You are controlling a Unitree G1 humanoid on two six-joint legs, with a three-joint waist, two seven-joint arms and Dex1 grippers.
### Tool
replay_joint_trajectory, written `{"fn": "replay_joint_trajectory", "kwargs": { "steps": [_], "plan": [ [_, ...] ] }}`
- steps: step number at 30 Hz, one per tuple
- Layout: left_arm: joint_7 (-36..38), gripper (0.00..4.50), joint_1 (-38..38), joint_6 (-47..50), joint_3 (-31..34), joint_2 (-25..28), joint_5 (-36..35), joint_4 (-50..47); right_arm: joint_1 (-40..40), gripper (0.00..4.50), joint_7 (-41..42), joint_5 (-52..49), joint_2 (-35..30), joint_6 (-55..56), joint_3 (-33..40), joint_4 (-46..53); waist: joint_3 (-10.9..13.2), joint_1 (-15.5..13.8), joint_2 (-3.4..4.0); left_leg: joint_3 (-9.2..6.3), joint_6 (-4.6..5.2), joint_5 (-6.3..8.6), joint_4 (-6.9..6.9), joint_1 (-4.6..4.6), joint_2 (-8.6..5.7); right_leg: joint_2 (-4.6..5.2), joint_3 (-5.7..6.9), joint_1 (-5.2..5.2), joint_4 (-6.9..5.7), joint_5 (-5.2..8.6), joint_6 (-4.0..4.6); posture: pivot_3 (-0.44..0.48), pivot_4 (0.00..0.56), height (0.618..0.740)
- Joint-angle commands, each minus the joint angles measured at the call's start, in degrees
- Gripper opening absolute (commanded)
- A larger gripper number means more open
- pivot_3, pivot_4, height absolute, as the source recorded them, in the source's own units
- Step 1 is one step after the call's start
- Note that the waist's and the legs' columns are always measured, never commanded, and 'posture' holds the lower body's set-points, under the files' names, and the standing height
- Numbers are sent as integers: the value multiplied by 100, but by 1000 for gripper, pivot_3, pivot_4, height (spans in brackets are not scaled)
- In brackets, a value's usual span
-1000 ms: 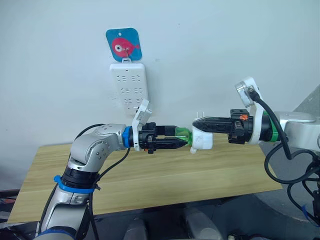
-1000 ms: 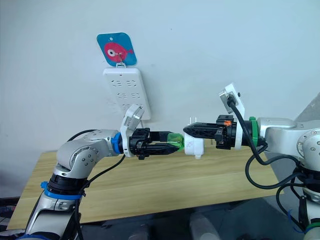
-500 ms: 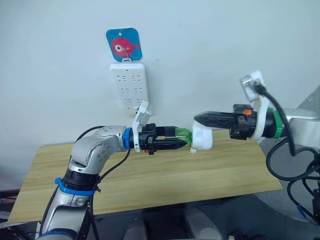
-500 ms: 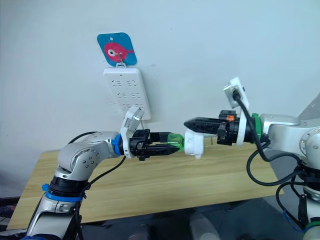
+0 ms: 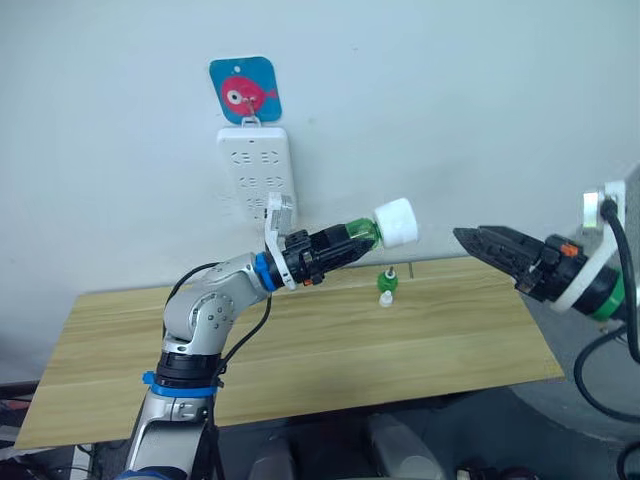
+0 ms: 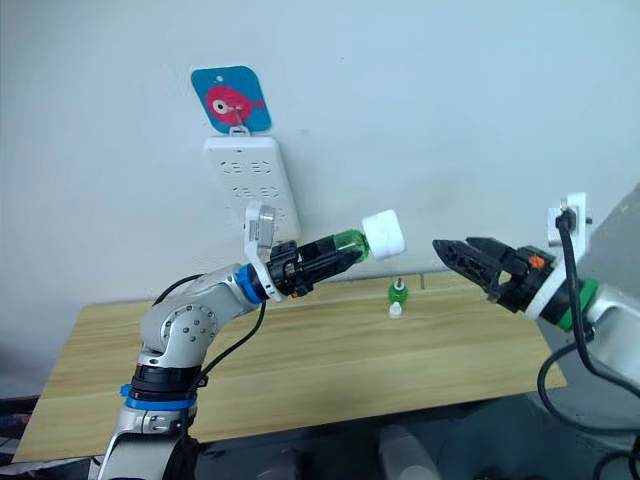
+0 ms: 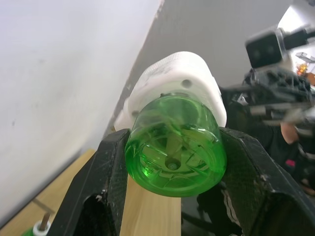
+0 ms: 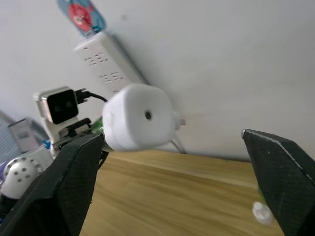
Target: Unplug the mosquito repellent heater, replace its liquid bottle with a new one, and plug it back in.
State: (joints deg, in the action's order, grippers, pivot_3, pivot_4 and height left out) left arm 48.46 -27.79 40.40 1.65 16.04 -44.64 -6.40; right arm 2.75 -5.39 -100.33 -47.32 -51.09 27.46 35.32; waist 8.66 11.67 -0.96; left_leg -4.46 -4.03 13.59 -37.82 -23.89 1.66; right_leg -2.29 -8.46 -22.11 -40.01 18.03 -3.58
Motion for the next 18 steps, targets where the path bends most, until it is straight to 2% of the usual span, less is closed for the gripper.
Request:
{"fn": "replay_joint_trajectory", "kwargs": {
  "steps": [1,5,9,12,15,18],
  "plan": [
    [-178,2393,-79,-110,109,-158,-111,-178,-238,4500,-372,-68,171,561,49,703,-6,56,12,2,0,0,0,0,0,-1,-4,0,0,0,0,-310,81,740],
    [-79,2393,-132,141,70,-101,-299,-216,-104,4500,-138,414,-99,648,-121,919,-16,151,22,13,0,0,-2,3,-2,-1,-17,0,1,-1,-4,-319,78,740],
    [166,2393,-210,364,51,154,-424,-257,89,4500,303,509,-484,611,-234,827,-17,204,24,10,0,0,2,3,-1,-2,-12,-1,2,-1,-4,-315,75,740],
    [524,2393,-304,727,57,533,-628,-230,99,4500,710,554,-747,534,-114,539,-19,205,22,5,0,0,3,-2,-3,-2,-7,-1,5,-1,-5,-307,75,740],
    [972,2393,-337,1300,6,948,-1029,-315,226,3904,1280,1212,-1021,487,-241,161,-20,226,22,6,1,1,3,0,-3,-1,-8,-1,6,-1,-5,-307,75,740],
    [1519,2393,-398,1945,-95,1442,-1445,-410,712,2817,2055,2640,-1369,565,-1018,-355,-20,273,23,8,1,1,3,3,-2,-1,-9,-4,5,-1,-5,-304,75,740]
  ]
}}
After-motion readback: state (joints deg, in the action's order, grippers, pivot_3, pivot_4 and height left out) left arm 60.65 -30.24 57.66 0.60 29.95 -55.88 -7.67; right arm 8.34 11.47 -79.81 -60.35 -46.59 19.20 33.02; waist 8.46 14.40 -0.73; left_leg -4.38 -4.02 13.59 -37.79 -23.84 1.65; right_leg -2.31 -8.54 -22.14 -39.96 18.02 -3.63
